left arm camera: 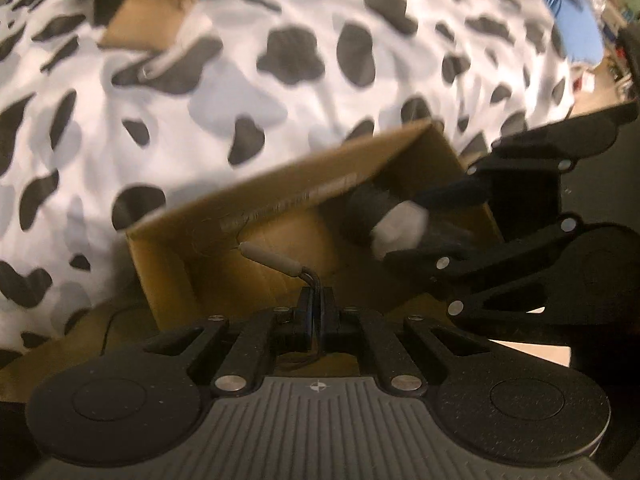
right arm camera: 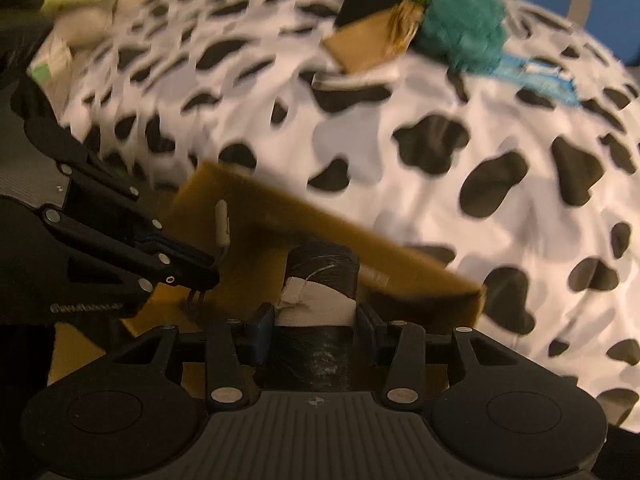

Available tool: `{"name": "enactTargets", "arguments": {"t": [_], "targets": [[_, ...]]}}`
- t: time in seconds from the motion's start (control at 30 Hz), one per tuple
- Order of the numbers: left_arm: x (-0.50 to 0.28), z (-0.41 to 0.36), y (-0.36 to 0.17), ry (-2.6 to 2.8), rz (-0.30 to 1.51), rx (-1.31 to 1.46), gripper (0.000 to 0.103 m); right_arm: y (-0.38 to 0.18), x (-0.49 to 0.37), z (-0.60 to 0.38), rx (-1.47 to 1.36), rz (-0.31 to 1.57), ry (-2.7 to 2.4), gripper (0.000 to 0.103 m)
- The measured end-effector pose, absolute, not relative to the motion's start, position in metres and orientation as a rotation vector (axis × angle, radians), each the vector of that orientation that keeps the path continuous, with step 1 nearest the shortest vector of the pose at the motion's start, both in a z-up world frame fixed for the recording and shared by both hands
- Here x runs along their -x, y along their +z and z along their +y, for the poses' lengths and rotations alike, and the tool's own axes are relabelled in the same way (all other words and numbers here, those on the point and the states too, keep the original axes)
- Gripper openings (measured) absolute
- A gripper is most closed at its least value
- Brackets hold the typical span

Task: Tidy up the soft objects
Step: 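Carry the black roll into the cardboard box and open the right gripper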

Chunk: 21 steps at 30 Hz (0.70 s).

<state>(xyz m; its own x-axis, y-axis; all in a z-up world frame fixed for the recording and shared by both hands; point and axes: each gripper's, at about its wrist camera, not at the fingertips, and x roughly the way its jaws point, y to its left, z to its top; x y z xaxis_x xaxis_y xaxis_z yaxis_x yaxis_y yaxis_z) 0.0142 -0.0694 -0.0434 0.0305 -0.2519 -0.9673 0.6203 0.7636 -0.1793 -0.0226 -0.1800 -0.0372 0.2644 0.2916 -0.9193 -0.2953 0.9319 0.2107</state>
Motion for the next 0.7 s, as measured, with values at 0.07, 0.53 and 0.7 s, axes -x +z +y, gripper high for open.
{"name": "enactTargets", "arguments": {"t": [0.07, 0.53, 0.7], "targets": [[-0.012, -0.071, -0.049, -0.675, 1.414, -0.333, 0.004, -0.040, 0.023, -0.178, 0.013, 1.260, 0.401, 0.047], [-0.021, -0.053, -0.040, -0.433, 1.319, -0.269, 0.059, -0.029, 0.019, -0.198, -0.035, 1.208, 0.281, 0.103], [-0.017, -0.059, -0.037, -0.460, 1.246, -0.277, 0.059, -0.028, 0.019, -0.197, -0.021, 1.195, 0.273, 0.103]]}}
